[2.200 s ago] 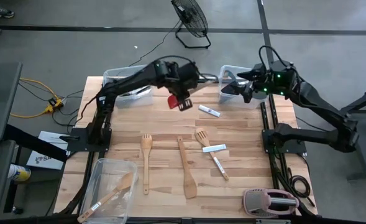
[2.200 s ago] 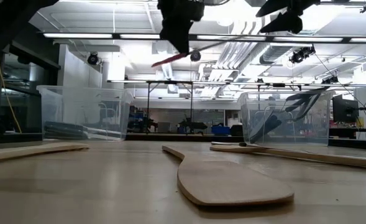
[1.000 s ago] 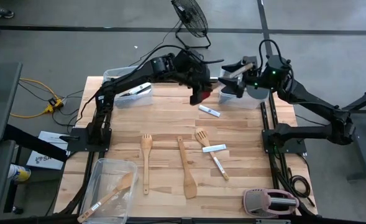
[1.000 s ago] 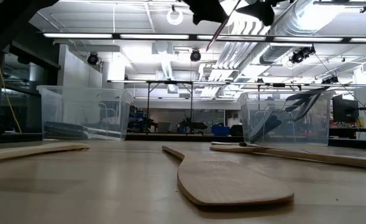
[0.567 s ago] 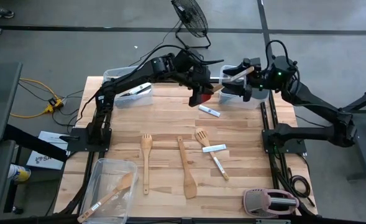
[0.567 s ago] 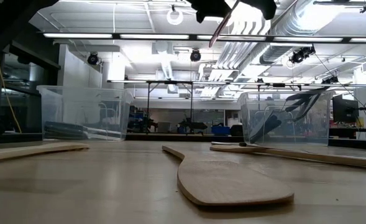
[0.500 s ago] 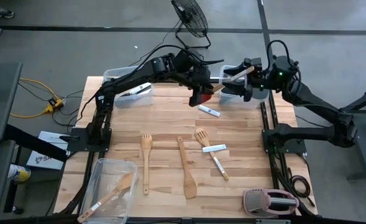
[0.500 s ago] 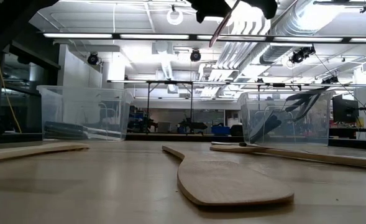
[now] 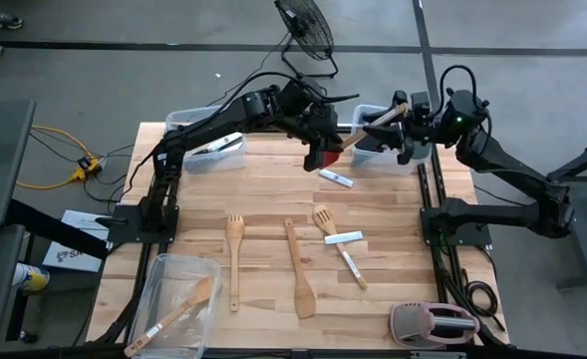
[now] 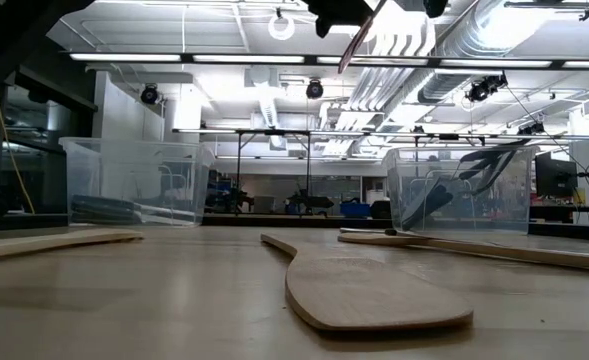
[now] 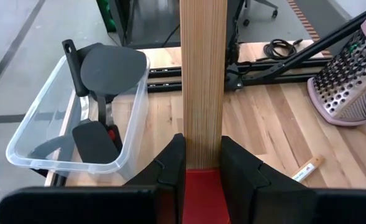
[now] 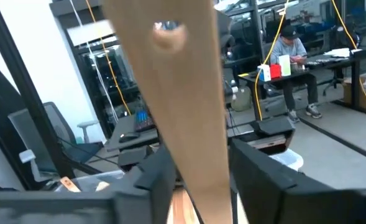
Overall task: Pick & Place Kitchen Items
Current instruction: Put the red spatula into the top right transparent bin
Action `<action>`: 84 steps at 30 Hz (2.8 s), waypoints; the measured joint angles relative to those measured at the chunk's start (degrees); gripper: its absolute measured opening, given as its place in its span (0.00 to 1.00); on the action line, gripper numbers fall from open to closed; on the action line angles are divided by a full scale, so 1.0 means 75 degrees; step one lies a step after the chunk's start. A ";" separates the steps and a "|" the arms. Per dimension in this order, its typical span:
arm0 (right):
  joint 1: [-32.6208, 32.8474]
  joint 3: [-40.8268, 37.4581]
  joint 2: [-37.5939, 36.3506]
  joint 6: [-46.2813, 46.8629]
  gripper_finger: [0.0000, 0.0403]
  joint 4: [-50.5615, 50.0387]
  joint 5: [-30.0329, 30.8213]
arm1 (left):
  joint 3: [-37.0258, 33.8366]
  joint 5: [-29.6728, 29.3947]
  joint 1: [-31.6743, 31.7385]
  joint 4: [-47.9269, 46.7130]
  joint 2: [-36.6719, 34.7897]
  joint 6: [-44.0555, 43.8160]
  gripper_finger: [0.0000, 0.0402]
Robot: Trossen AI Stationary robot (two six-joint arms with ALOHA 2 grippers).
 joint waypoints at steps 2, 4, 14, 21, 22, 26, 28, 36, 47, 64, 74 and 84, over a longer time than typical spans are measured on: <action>-0.0002 0.0000 0.0001 -0.0006 0.28 0.0005 0.0007 | 0.0000 0.0004 0.0000 -0.0001 0.0000 -0.0074 0.16; -0.0002 0.0000 0.0000 -0.0023 0.20 0.0008 0.0023 | 0.0000 0.0015 -0.0004 -0.0004 0.0000 -0.0135 0.16; -0.0003 0.0000 0.0000 -0.0087 0.13 0.0000 0.0296 | 0.0000 0.0119 -0.0006 -0.0021 0.0000 -0.0367 0.16; 0.0000 0.0000 0.0000 0.0075 0.13 -0.0155 0.0736 | 0.0000 0.0044 -0.0006 -0.0002 0.0000 -0.0309 0.32; 0.0000 0.0000 0.0000 0.0104 0.13 -0.0193 0.0845 | 0.0000 0.0033 -0.0009 -0.0001 0.0000 -0.0309 0.37; 0.0000 0.0000 0.0001 0.0114 0.13 -0.0497 0.1394 | 0.0000 -0.0309 -0.0006 -0.0008 0.0000 -0.0314 0.54; 0.0000 0.0000 0.0003 0.0108 0.13 -0.0648 0.1745 | 0.0000 -0.0493 -0.0007 -0.0010 0.0000 -0.0339 0.58; 0.0000 0.0000 -0.0102 0.0619 0.13 -0.1345 0.4141 | 0.0000 -0.0840 -0.0006 -0.0281 0.0000 -0.0373 0.61; -0.0054 -0.0006 -0.0271 0.1720 0.13 -0.2869 0.7525 | 0.0000 -0.2246 0.0000 -0.1207 0.0000 -0.0278 0.62; -0.0661 0.0000 0.0243 0.3686 0.13 -0.4289 0.8297 | 0.0000 -0.2521 0.0000 -0.1290 -0.0003 -0.0166 0.62; -0.0673 0.0000 0.1076 0.5296 0.13 -0.4538 0.8847 | 0.0000 -0.2542 0.0000 -0.1499 -0.0003 -0.0166 0.62; -0.0942 0.0000 0.1727 0.7139 0.13 -0.5339 0.8985 | 0.0000 -0.2540 0.0000 -0.1773 -0.0003 -0.0131 0.62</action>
